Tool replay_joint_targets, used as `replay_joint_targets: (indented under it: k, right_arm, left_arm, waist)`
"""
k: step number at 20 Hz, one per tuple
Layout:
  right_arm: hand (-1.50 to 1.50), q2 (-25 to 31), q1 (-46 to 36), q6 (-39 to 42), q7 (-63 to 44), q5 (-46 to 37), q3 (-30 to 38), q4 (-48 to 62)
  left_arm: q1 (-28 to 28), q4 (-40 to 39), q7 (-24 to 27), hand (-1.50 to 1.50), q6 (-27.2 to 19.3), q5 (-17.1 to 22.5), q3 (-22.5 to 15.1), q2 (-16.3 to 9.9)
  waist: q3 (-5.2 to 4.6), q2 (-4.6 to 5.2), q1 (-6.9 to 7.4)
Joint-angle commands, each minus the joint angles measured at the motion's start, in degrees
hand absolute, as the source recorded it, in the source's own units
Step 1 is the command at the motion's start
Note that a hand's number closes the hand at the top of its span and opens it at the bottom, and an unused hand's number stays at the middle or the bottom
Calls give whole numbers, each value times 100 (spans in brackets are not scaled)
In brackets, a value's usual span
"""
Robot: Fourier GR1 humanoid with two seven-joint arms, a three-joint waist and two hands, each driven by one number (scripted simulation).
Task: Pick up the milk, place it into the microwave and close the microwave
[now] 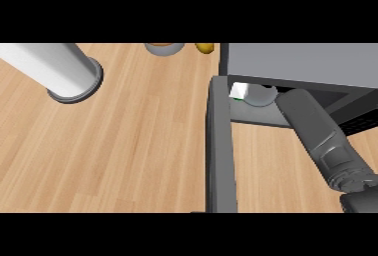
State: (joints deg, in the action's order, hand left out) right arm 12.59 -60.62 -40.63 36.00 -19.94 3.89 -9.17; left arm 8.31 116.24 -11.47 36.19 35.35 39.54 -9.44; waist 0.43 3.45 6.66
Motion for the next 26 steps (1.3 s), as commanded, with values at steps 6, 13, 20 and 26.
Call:
replay_joint_targets:
  k: [6,13,20,26]
  right_arm:
    - [-150,518,55,-1616,-1417,-397,-185,891]
    - [-150,342,-212,-592,-480,-340,-170,434]
    - [-150,145,-319,26,-148,-194,-33,360]
    - [-150,47,-244,935,310,283,408,206]
  left_arm:
    - [-186,-180,90,-150,81,-217,-5,-160]
    - [-202,-352,212,-150,170,-491,-131,-38]
    - [-344,-461,166,-150,397,-532,-328,-233]
    - [-394,-682,214,-150,713,-456,-694,-115]
  waist:
    - [-54,92,159]
    - [-11,28,152]
    - [-13,-1,105]
    - [-14,-35,-34]
